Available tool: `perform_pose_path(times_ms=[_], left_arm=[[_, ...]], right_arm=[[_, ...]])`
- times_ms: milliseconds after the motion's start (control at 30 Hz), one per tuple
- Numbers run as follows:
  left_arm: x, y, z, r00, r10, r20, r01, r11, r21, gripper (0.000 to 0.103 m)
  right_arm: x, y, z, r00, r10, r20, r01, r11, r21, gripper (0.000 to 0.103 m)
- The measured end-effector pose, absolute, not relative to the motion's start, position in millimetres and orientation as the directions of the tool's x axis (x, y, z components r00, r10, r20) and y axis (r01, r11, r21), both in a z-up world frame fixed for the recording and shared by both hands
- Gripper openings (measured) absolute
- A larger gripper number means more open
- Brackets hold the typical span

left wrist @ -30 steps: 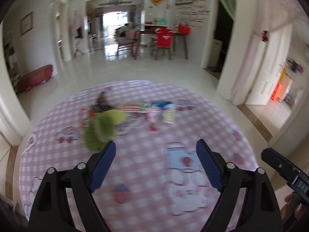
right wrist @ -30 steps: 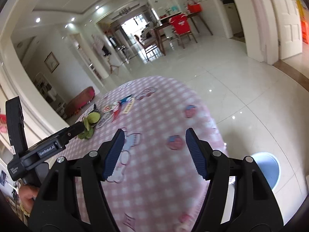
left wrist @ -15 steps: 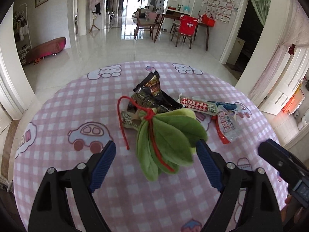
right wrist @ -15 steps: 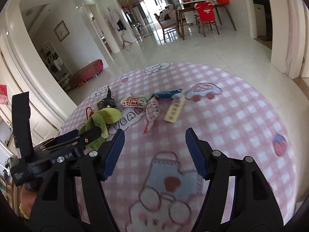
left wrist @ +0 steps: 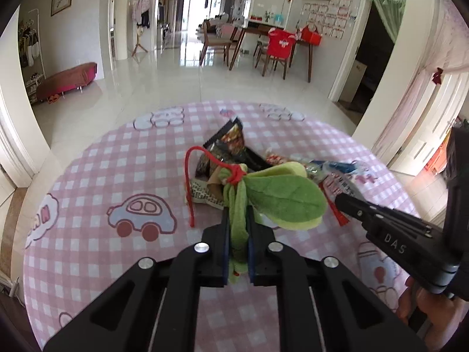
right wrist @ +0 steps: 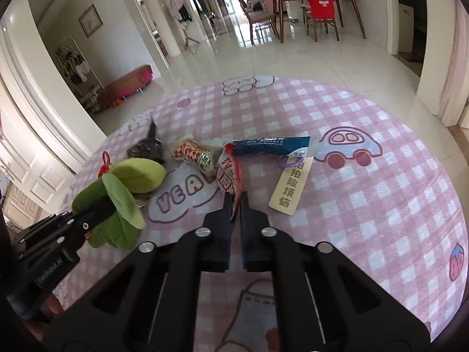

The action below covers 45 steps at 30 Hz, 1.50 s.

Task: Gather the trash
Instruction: 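Grasp the green plush toy with the left tool while the right tool grasps a wrapper, then carry the plush toy and red-white wrapper over the bucket and open both tools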

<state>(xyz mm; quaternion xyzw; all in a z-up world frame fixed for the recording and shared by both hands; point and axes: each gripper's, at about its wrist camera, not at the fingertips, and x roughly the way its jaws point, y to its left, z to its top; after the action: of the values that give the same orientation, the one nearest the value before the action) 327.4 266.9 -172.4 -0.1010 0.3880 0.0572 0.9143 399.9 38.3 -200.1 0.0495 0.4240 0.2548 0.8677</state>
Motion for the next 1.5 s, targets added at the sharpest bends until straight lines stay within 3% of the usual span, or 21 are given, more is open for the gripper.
perform_pose_path(times_ms=[367,733,1333,1367,1433,1467,1500], left_arm=[[279,223,-120,0.77,-0.025,-0.638,-0.101,0.982,-0.16,0.008],[250,93,-81,0.788,-0.177,-0.59,0.12,0.984,-0.135,0.009],[288,-176,-169,0.54,-0.383,-0.749,0.496,0.864,-0.083,0.013],[292,-187,-174,0.527,-0.393,-0.754,0.505,0.858,-0.094,0.015],[299,-200,-182,0.503,-0.399,-0.767,0.51,0.853,-0.109,0.046],[301,-207,-186,0.492,-0.396,-0.775,0.507,0.854,-0.115,0.074],[303,-212,-190,0.494,-0.389,-0.778,0.497,0.86,-0.114,0.078]], right_arm=[[341,-36,-155,0.583,0.554,-0.595,-0.379,0.833,0.404,0.003],[266,-173,-129,0.723,0.512,-0.463,-0.282,0.832,0.479,0.004],[184,-387,-187,0.862,0.169,-0.477,0.115,0.853,0.509,0.004],[182,-395,-192,0.863,0.151,-0.482,0.136,0.849,0.511,0.004],[180,-406,-201,0.86,0.139,-0.492,0.161,0.839,0.519,0.004],[178,-407,-204,0.857,0.136,-0.497,0.169,0.837,0.521,0.004],[177,-410,-208,0.853,0.132,-0.505,0.181,0.833,0.523,0.004]])
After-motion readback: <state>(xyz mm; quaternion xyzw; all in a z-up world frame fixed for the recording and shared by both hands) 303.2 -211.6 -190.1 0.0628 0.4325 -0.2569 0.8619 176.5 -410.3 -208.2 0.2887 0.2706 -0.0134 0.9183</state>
